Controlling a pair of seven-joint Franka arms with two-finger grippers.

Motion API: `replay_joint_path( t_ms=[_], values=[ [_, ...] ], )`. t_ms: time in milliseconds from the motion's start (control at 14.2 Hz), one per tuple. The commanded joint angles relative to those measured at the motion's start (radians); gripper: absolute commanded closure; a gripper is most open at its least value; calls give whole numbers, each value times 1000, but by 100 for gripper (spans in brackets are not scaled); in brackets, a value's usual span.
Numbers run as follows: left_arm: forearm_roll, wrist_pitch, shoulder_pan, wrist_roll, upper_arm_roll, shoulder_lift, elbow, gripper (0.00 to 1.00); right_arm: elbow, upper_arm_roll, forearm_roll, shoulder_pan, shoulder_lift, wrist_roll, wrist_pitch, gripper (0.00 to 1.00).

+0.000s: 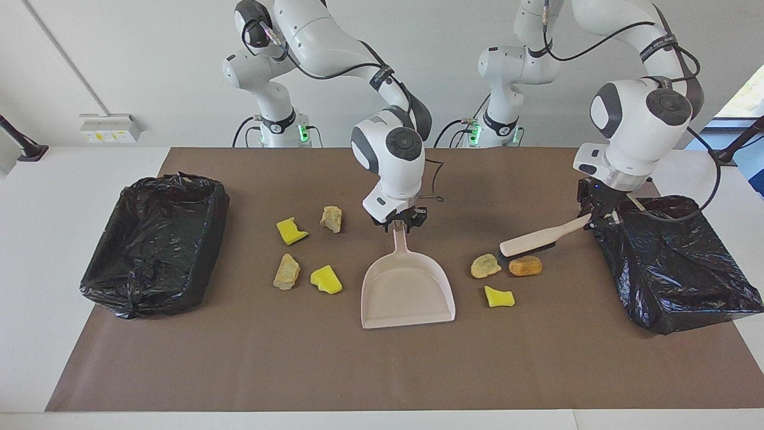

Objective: Sweep and dump trash in bin

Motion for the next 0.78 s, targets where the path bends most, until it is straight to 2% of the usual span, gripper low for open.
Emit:
replay_joint_path(
  t_ms=[0, 141, 423, 564, 705],
  values=[
    [-48, 43, -5, -11, 10, 120, 131, 100, -3, 3, -2, -14, -23, -39, -44, 100],
    [-50, 109, -4, -64, 11, 182, 164, 100, -2, 2, 11, -25, -26, -68, -44, 100],
    [-49, 181, -5, -218, 10, 318, 306, 100, -25, -3, 5, -59, -101, -271, -77, 100],
    [-48, 228, -7, -221, 10, 328, 290, 100, -73, -4, 4, -97, -171, -405, -79, 100],
    [-44, 186, -10, -221, 11, 291, 220, 100, -123, -3, 9, -163, -231, -665, -90, 100]
  ],
)
